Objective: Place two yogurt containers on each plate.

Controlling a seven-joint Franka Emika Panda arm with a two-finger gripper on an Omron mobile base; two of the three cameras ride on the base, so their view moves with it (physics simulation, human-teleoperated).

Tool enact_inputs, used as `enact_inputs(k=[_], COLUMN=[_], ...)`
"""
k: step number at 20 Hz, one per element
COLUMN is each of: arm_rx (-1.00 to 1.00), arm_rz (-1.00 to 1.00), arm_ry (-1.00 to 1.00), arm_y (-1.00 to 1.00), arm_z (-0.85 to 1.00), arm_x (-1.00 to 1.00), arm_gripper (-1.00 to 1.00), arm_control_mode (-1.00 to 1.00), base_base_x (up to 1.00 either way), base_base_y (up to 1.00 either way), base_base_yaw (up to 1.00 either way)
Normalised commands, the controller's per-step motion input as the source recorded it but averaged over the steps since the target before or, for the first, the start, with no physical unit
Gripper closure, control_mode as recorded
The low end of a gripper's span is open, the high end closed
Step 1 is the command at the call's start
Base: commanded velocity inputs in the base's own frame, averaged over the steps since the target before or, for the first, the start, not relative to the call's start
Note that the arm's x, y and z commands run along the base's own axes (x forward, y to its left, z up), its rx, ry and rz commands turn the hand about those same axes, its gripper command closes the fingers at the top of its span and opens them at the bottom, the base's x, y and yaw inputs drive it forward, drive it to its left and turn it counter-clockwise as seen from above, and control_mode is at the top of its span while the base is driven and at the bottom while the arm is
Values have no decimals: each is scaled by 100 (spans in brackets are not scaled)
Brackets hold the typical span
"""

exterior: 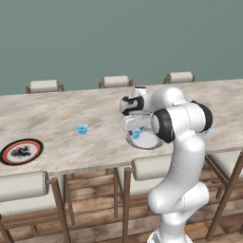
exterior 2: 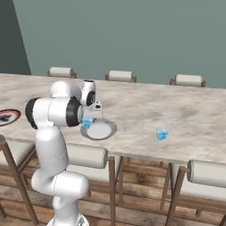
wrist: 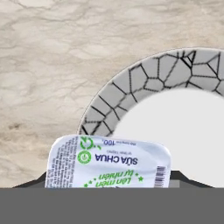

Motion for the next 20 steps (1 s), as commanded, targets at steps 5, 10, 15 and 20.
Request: enact_inputs(k=[5,10,15,20], arm_rx=[0,0,0,0], arm_rz=[0,0,0,0], arm_ry=[0,0,0,0], arm_y=[0,0,-10,-12], arm_z=[-37,-9,4,-2], arm_x=[0,4,13,7], arm_gripper=[100,100,100,100], arm_control_mode=[-100,-100,-100,-100], base_base_x=[0,0,0,0], base_base_y=[0,0,0,0], base_base_yaw=[0,0,0,0])
